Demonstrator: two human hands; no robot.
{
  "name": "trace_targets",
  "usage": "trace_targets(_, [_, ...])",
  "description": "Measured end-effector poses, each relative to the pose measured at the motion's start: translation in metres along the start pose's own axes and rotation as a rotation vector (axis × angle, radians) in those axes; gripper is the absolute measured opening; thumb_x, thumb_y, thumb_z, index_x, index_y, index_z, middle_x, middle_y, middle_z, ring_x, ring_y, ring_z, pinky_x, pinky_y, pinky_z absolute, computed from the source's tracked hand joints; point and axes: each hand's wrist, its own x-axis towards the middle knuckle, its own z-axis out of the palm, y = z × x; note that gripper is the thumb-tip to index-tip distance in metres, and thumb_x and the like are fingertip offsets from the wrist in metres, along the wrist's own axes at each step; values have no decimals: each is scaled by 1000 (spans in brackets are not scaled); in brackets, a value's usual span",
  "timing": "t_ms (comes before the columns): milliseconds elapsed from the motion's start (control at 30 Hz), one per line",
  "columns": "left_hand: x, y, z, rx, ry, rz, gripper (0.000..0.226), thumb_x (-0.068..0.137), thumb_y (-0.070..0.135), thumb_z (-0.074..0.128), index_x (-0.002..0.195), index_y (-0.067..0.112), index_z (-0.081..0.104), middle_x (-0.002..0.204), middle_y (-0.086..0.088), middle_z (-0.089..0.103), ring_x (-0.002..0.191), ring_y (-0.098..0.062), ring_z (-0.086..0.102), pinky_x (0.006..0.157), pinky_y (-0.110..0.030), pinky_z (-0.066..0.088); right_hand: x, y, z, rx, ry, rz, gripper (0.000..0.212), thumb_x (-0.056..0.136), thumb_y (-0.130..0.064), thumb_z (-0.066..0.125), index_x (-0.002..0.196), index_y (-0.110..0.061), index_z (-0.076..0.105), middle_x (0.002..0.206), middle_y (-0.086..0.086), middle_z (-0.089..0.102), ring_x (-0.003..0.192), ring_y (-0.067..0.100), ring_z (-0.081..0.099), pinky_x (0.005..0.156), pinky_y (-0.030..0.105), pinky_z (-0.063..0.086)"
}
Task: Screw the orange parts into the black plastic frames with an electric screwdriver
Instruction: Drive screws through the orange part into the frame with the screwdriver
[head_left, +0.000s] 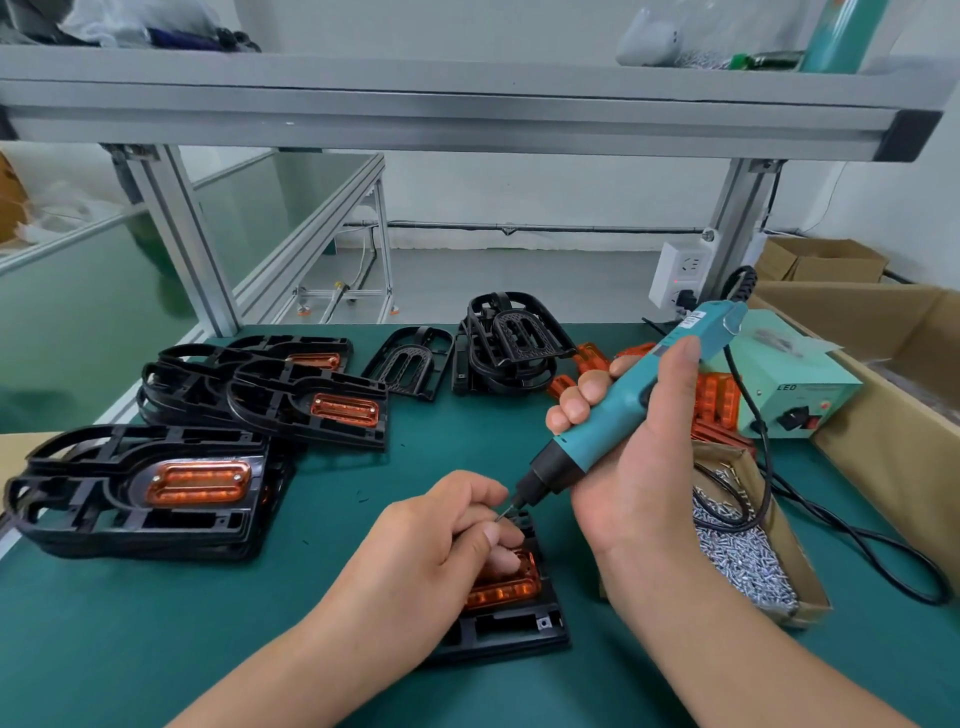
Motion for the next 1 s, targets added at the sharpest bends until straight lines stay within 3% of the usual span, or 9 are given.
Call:
trace_targets(267, [-2,2,3,87,-32,41,31,108,23,53,133,40,52,105,37,71,104,13,67,96,-27,56,-7,-2,-15,40,29,16,51,99,-69,58,91,-19,54,75,2,47,62,17,46,59,28,48])
trace_targets(567, [-3,6,3,153,-70,57,48,105,37,53,145,55,31,115,42,66,108,12,64,93,-23,53,-7,-3,-20,64,25,27,50,97,-65,62,90,-16,56,75,4,47,63,18,46,59,28,46])
trace_targets(700, [-3,3,-3,175,-47,59,55,96,48,57,148,50,39,123,41,61,111,13,60,89,-6,44,-4,-6,-21,54,26,9,51,100,-65,58,89,-15,56,76,5,46,63,18,45,58,29,45])
trace_targets(867, [4,-2,-21,504,38,187,45,93,50,52,135,39,63,121,28,60,119,4,48,101,-14,38,0,-13,-24,-11,-12,-17,47,103,-62,54,90,-17,55,74,5,47,62,18,44,58,29,43])
trace_targets(1000, [5,-8,-21,596,-71,153,50,89,67,44,131,47,62,133,25,49,128,-2,41,109,-26,36,-2,-12,-23,-96,-106,-13,47,90,-63,69,89,-18,55,71,4,48,58,17,45,57,29,42])
